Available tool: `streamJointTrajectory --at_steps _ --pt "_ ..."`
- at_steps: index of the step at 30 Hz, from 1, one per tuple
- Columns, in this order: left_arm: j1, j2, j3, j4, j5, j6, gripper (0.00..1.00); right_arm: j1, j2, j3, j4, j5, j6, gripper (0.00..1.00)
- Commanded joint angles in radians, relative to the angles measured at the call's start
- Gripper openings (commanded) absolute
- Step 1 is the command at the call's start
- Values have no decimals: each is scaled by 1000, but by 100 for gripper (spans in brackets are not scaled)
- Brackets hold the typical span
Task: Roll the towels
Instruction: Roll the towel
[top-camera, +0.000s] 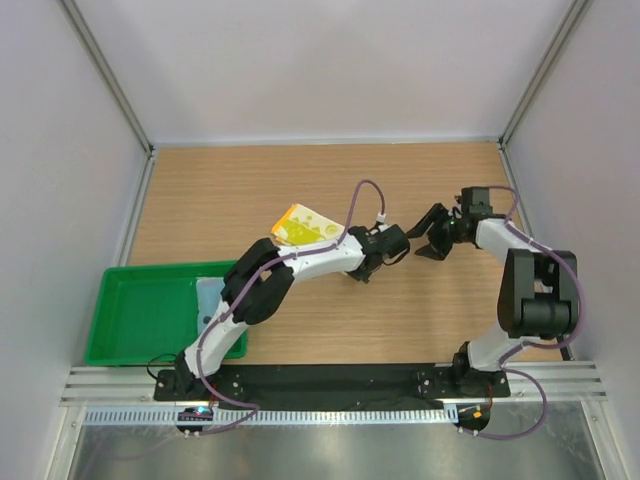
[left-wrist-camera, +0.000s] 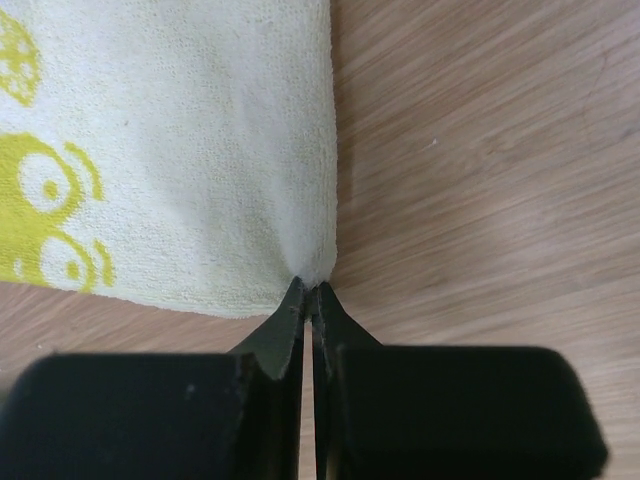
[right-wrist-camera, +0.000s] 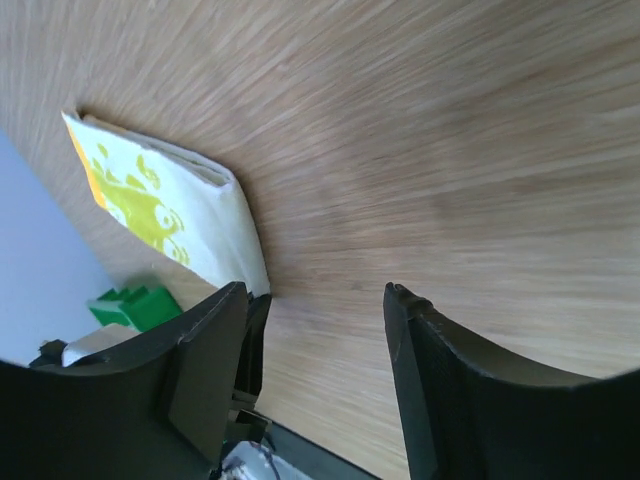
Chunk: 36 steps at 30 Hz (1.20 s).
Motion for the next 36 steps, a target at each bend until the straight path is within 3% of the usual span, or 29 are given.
streamJointTrajectory --at_steps 1,8,20,26,33,36 --pt "23 -57 -62 47 93 -9 0 88 75 5 100 -133 50 64" --pt "59 -140 -98 59 191 -10 0 243 233 57 215 -104 135 63" --pt "100 -229 -124 62 271 -39 0 294 370 135 255 -98 158 59" --pt "109 -243 -117 64 285 -49 0 297 394 129 278 -98 167 45" --pt "112 -254 -145 76 302 -62 0 298 402 150 246 -81 155 16" --pt "112 -262 -160 79 306 -61 0 298 403 170 214 -71 136 10"
